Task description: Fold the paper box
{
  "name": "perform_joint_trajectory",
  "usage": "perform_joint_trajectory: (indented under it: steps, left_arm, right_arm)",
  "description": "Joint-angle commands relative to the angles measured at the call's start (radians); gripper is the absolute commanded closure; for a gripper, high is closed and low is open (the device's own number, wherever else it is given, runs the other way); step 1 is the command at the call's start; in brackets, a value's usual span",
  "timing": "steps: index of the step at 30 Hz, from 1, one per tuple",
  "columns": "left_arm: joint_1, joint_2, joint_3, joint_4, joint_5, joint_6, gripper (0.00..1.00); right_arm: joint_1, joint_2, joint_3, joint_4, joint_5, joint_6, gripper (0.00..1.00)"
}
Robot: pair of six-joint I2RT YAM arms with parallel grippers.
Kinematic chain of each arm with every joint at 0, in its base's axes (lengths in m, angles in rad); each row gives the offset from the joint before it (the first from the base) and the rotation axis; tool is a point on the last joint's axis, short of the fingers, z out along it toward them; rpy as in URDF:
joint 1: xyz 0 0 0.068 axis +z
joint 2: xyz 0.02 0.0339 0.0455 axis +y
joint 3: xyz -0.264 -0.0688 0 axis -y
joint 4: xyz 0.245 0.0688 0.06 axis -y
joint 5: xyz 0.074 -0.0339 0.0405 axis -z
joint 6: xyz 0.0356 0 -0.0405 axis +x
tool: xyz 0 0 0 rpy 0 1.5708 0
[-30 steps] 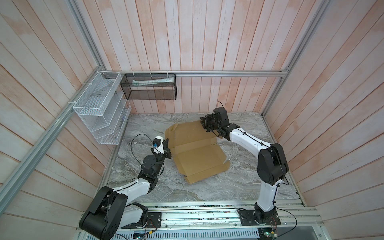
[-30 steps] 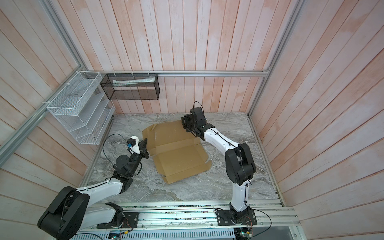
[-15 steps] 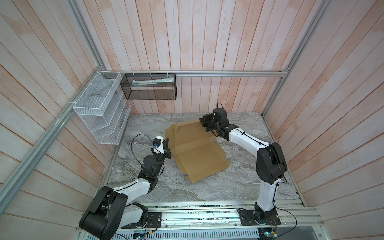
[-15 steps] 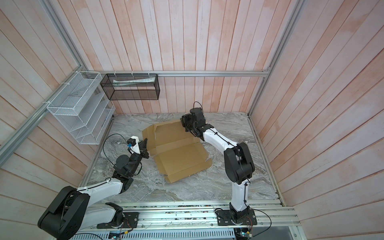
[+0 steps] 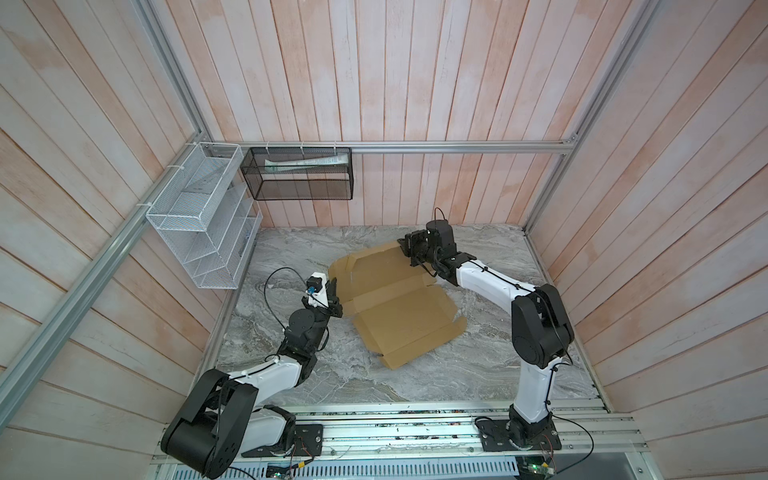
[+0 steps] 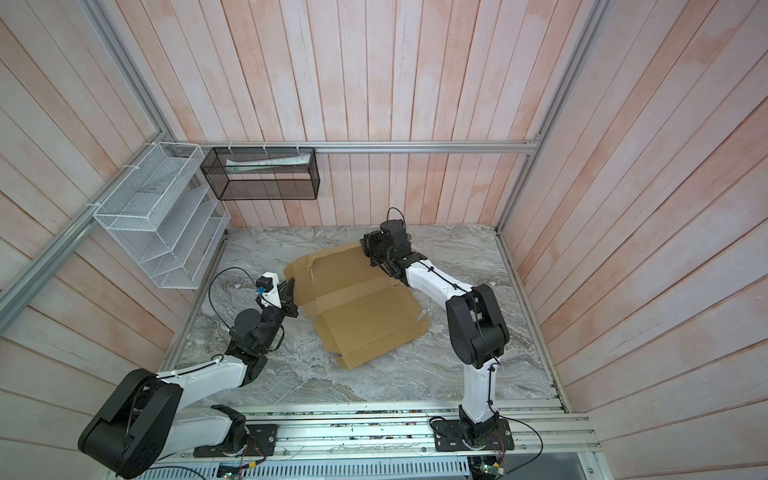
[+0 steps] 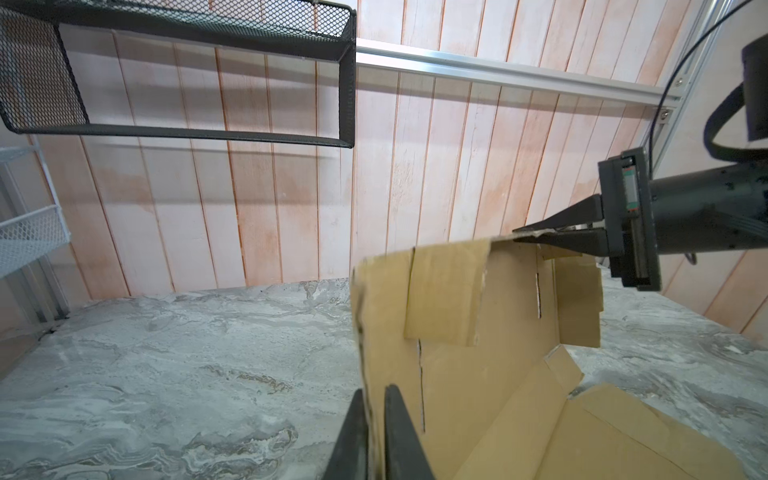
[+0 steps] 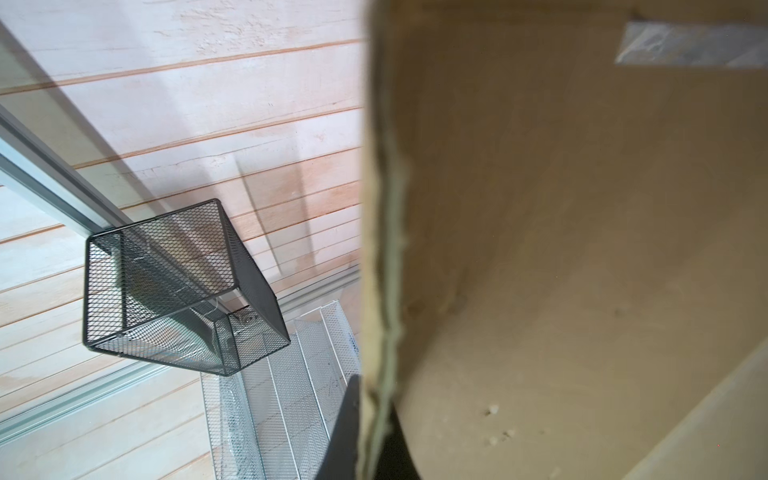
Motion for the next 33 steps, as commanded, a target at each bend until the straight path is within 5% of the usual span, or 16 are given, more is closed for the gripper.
perform_joint_trajectory:
  steps: [1,22,33]
  left_arm:
    - [-0.002,0.014,0.034,-0.026,-0.027,0.001,0.83]
    - [0.038,-0.006,0.032,-0.126,-0.046,-0.039,0.66]
    - [0.038,-0.273,0.033,-0.419,0.086,-0.241,0.63]
  right_arm:
    - [0.005,-0.038,-0.028,0.029,-0.021,-0.008,0.97]
    - [0.002,-0.098,-0.094,0.081,-0.039,-0.008,0.98]
    - [0.01,-0.064,-0.085,0.142,-0.05,-0.061,0.98]
